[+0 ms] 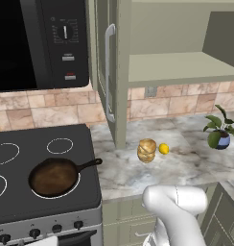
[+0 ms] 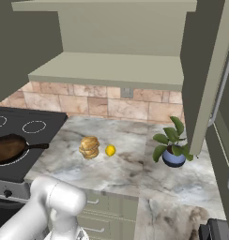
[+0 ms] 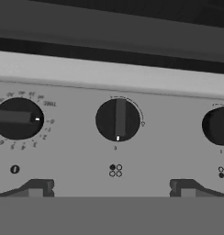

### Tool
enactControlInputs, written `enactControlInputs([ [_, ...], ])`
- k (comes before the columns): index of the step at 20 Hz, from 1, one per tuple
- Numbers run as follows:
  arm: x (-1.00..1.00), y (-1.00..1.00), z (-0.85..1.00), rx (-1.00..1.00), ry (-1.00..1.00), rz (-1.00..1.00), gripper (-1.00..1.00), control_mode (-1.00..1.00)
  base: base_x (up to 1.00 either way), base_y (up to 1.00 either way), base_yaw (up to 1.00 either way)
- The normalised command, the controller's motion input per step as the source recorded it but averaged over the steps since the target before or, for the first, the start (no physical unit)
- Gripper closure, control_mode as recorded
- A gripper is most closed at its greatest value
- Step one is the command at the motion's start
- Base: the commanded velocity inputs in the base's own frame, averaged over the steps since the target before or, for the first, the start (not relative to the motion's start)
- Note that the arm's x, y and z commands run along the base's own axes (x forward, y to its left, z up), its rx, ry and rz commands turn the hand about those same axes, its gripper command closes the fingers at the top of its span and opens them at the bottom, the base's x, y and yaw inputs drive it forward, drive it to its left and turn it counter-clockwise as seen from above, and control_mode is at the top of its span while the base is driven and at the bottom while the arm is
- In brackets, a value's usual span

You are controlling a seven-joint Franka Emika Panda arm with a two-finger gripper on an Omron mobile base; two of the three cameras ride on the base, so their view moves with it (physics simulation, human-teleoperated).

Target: Pick the pan from the cabinet and place it on the stove. Then turn on the stove burner for the pan.

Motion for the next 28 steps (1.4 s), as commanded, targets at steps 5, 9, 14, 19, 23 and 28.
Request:
enactControlInputs([
  [5, 0.15, 0.04, -0.21, 0.00, 0.00, 0.00, -1.00, -1.00, 0.00, 0.00, 0.00],
  [9, 0.14, 0.08, -0.23, 0.00, 0.00, 0.00, -1.00, -1.00, 0.00, 0.00, 0.00],
  [14, 0.13, 0.07, -0.22, 0.00, 0.00, 0.00, -1.00, -1.00, 0.00, 0.00, 0.00],
  [19, 0.13, 0.05, -0.20, 0.00, 0.00, 0.00, -1.00, -1.00, 0.00, 0.00, 0.00],
  [23, 0.13, 0.03, -0.13, 0.00, 0.00, 0.00, -1.00, -1.00, 0.00, 0.00, 0.00],
  [28, 0.13, 0.03, -0.10, 0.00, 0.00, 0.00, -1.00, -1.00, 0.00, 0.00, 0.00],
])
